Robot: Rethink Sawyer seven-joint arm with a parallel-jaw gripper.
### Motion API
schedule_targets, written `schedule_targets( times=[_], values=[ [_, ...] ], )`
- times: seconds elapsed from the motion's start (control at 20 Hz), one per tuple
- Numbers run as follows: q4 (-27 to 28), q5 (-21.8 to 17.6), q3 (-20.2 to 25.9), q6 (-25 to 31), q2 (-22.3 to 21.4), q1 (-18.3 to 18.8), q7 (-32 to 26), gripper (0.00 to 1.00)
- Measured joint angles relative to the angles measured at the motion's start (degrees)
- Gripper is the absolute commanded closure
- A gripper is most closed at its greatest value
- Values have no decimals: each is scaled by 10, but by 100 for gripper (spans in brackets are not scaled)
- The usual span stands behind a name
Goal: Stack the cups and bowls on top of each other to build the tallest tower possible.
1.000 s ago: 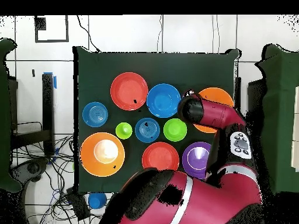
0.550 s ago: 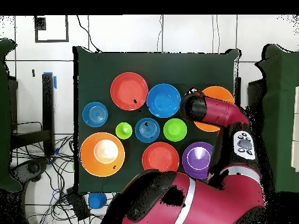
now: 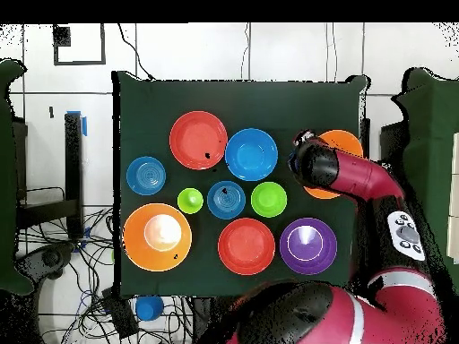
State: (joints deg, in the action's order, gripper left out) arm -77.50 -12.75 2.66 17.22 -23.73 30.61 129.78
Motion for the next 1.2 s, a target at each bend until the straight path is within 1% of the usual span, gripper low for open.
schedule_targets(
  times=[0.2, 0.55, 0.65, 0.75, 0.8, 1.2],
  values=[
    [-7, -2, 17, 0, -9, 9, 0, 100],
    [-16, -2, 48, 0, -24, 10, 0, 100],
    [-26, -2, 66, 0, -33, 11, 0, 100],
    [-32, -2, 75, 0, -37, 13, 0, 100],
    [-41, -2, 91, 0, -44, 17, 0, 100],
    [-76, -2, 141, 0, -72, 36, 0, 100]
  ],
)
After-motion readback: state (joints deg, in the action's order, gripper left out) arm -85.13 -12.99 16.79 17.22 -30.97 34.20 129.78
